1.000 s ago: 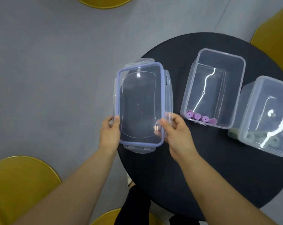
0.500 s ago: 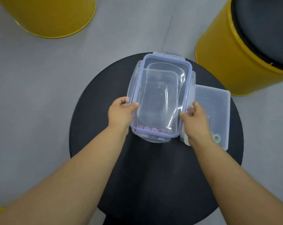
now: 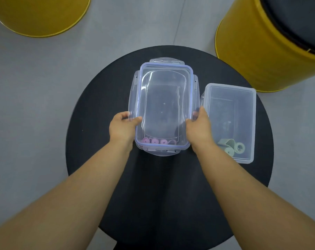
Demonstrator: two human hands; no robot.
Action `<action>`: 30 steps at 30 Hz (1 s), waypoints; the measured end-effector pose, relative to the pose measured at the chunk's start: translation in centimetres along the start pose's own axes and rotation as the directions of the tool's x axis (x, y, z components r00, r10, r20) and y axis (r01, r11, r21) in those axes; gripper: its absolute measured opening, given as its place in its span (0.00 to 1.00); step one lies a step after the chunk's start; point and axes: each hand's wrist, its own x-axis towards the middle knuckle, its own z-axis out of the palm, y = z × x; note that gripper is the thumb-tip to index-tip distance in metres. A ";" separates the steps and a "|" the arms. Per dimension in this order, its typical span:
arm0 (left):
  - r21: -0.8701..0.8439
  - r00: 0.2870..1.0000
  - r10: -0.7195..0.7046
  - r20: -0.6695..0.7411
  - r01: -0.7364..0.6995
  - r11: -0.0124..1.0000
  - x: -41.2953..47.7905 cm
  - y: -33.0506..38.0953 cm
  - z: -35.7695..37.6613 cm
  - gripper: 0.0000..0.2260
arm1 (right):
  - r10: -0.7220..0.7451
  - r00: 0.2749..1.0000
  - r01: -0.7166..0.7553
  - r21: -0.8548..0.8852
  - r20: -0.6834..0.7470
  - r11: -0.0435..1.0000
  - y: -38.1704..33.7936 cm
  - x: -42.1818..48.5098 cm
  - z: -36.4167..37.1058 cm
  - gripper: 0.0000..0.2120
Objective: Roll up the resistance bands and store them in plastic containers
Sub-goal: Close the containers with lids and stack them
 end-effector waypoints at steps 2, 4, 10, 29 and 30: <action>-0.018 1.000 -0.002 0.010 0.003 1.000 0.0 -0.2 -0.1 0.16 | -0.005 1.000 0.005 -0.037 0.012 0.999 0.2 0.1 0.3 0.25; -0.025 1.000 0.000 0.014 0.000 1.000 0.0 -0.3 -0.3 0.16 | -0.009 1.000 0.010 -0.062 0.017 0.998 0.4 0.1 0.5 0.26; -0.056 1.000 0.009 -0.010 -0.009 0.998 0.1 -0.4 -0.6 0.17 | -0.011 1.000 0.015 -0.134 0.029 0.991 0.7 0.1 0.9 0.26; 0.184 0.984 0.164 0.073 -0.174 0.967 0.1 -0.4 -1.3 0.26 | -0.115 0.987 0.146 -0.323 0.113 0.935 0.0 -0.9 1.4 0.33; 0.281 0.979 0.180 0.096 -0.200 0.939 0.1 -0.2 -1.3 0.25 | -0.119 0.987 0.150 -0.355 0.107 0.923 0.0 -0.8 1.5 0.33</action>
